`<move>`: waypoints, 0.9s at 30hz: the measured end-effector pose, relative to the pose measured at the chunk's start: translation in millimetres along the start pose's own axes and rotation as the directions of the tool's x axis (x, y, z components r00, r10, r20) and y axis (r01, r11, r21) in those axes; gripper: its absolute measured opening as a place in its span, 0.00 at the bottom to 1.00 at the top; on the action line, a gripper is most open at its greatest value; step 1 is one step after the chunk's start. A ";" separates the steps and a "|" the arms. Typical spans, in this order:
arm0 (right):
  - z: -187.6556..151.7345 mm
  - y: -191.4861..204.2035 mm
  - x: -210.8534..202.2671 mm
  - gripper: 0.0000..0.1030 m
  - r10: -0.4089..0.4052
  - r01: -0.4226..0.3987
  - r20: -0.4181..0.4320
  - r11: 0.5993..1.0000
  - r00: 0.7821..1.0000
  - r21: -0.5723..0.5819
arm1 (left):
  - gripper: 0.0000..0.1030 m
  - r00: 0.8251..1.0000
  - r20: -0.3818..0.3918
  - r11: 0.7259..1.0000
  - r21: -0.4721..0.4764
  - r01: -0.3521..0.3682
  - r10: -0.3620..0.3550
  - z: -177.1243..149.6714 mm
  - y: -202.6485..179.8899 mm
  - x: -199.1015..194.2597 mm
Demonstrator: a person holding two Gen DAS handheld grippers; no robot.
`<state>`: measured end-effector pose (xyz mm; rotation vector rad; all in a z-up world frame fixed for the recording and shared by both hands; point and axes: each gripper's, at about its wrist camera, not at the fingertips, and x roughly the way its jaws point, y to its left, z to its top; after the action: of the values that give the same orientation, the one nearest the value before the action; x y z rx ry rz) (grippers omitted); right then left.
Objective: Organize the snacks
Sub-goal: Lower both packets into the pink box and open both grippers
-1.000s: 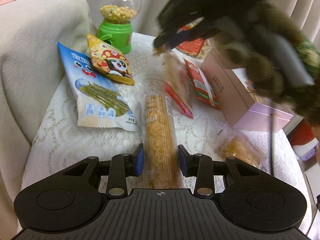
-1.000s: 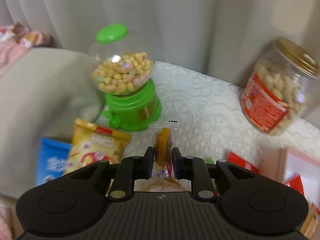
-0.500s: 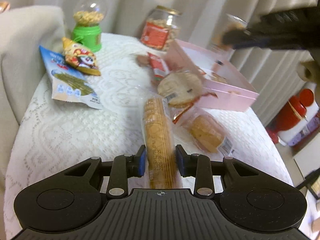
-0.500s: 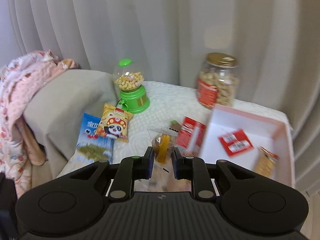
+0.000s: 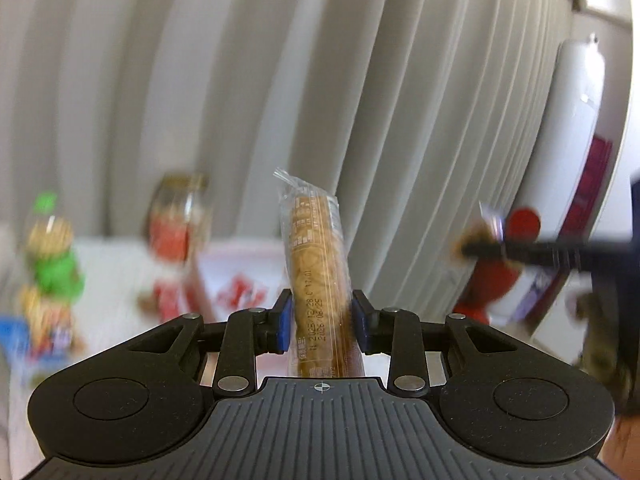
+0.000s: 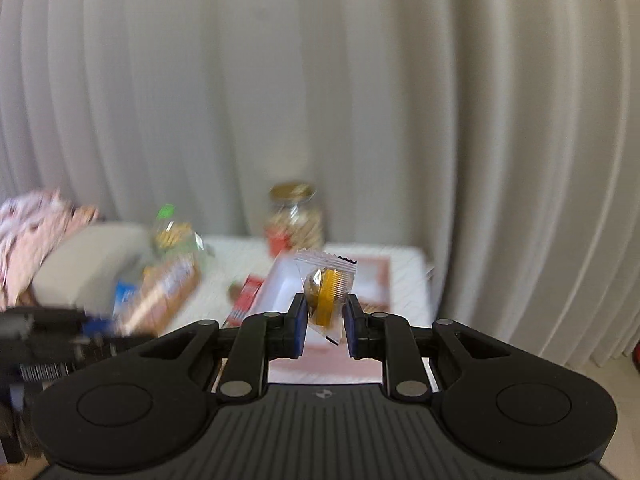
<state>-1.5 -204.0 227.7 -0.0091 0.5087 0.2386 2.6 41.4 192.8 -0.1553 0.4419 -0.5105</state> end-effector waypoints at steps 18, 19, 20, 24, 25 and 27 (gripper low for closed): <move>-1.8 -55.2 79.5 0.18 -0.010 0.016 -0.062 0.995 0.998 0.102 | 0.35 0.991 -0.082 0.994 -0.020 -0.105 0.103 47.9 28.7 161.6; -1.5 -54.9 86.6 0.18 -0.006 0.012 -0.067 0.995 0.998 0.100 | 0.36 0.991 -0.090 0.994 -0.025 -0.107 0.104 47.4 33.9 168.1; -0.7 -54.3 93.9 0.18 -0.001 0.008 -0.071 0.995 0.997 0.100 | 0.36 0.990 -0.097 0.994 -0.030 -0.107 0.104 46.9 36.2 169.7; 4.3 -59.5 117.4 0.18 0.021 -0.011 -0.085 0.994 0.996 0.108 | 0.37 0.986 -0.137 0.992 -0.070 -0.105 0.095 42.5 58.1 196.5; 6.0 -59.7 126.8 0.18 0.028 -0.017 -0.093 0.993 0.995 0.115 | 0.37 0.985 -0.146 0.991 -0.086 -0.104 0.091 39.9 65.8 202.2; 10.3 -61.4 148.7 0.18 0.048 -0.031 -0.115 0.989 0.992 0.141 | 0.37 0.985 -0.145 0.988 -0.113 -0.107 0.090 35.7 76.4 205.1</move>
<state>143.3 -229.7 161.7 0.1236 0.6427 0.2421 212.1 5.3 129.9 -0.2136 0.6145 -0.3986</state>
